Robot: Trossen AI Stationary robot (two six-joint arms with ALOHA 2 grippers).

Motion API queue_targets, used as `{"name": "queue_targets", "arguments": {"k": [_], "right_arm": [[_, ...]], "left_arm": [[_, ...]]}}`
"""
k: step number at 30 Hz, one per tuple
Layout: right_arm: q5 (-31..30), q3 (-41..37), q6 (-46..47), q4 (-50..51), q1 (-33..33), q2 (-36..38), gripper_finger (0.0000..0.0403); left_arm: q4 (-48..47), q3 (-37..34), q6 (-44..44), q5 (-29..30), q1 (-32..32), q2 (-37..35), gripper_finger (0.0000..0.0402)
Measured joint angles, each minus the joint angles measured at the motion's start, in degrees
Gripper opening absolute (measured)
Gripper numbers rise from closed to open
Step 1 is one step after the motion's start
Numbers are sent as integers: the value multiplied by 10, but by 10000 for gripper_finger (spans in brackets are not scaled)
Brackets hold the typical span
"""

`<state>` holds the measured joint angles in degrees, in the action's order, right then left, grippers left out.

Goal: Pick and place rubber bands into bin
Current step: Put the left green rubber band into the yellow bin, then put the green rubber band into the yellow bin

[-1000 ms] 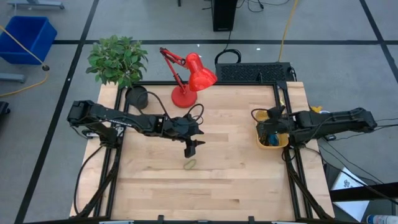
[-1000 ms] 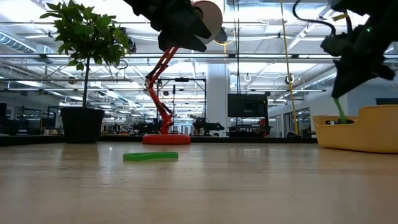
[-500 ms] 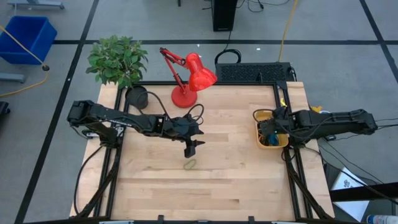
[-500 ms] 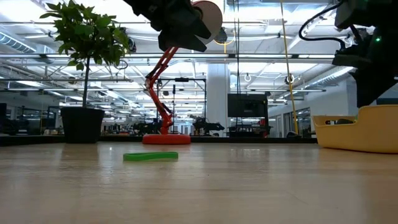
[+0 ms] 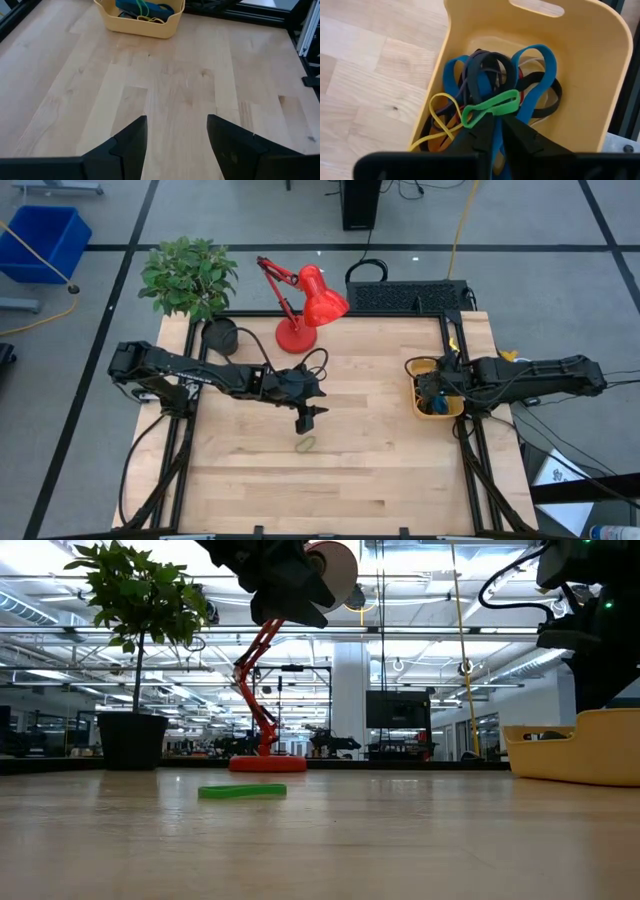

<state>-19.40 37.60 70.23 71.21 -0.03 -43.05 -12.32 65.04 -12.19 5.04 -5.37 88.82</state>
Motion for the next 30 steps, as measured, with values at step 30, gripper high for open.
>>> {"name": "queue_targets", "arguments": {"k": [30], "right_arm": [[-1,0,-81,-102,0,0,175]], "left_arm": [[-192,0,-76,29,-89,25,211]]}}
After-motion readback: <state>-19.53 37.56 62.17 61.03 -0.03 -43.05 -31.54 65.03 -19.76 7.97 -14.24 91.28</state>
